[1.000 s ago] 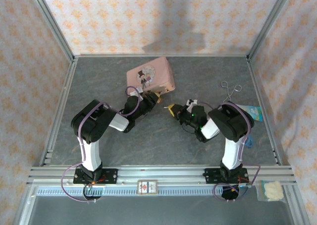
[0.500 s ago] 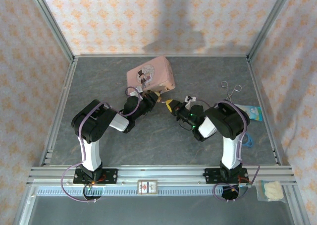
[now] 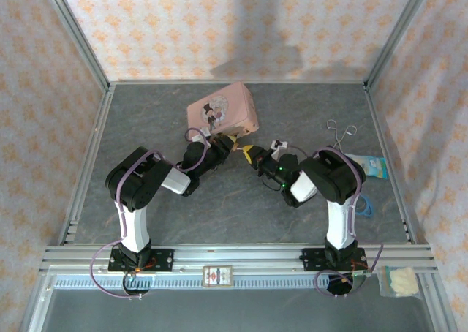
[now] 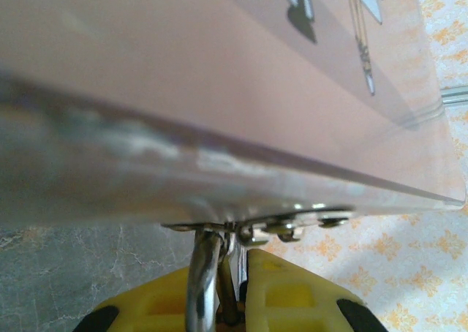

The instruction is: Unlock a padlock with a key

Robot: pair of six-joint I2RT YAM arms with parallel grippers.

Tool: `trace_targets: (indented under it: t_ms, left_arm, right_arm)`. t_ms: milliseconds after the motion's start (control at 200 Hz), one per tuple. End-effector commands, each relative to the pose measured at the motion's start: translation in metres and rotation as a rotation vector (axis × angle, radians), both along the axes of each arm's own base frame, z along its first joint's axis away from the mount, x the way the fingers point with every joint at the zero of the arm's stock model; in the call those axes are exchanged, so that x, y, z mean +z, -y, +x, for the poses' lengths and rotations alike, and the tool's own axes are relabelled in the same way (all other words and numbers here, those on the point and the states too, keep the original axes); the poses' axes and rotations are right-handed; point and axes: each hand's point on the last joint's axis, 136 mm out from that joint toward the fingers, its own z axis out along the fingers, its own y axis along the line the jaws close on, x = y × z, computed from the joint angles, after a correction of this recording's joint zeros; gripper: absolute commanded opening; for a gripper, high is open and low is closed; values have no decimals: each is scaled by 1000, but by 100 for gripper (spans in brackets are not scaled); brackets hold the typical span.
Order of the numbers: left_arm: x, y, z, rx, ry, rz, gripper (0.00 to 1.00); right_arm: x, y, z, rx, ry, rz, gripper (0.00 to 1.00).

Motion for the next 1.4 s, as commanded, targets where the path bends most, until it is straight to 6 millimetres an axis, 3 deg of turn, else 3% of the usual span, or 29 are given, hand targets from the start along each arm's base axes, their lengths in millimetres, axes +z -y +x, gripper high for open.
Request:
trace_targets:
  t_ms: [0,195,525,871,901,1136,1396]
  left_arm:
    - [-22,13,-13,-39,-139,-61,0]
    - [-18,13,-13,-20,-141,-76,0]
    - [-17,9,-13,6,-144,-80,0]
    - [-20,9,-14,11,-156,-73,0]
    - [-7,10,-14,7,-129,-87,0]
    - [-7,12,-14,7,-131,-90,0]
    - [-6,10,-15,13,-128,-89,0]
  right_arm:
    - [16,-7,5,-8,62,28,0]
    - [17,-6,6,-28,64,16,0]
    - [10,19,-2,-121,34,-33,0]
    - [12,9,4,-106,47,-28,0]
    - [12,8,4,-104,46,-28,0]
    - [15,5,4,-95,55,-32,0]
    - [7,12,-1,-116,31,-40,0]
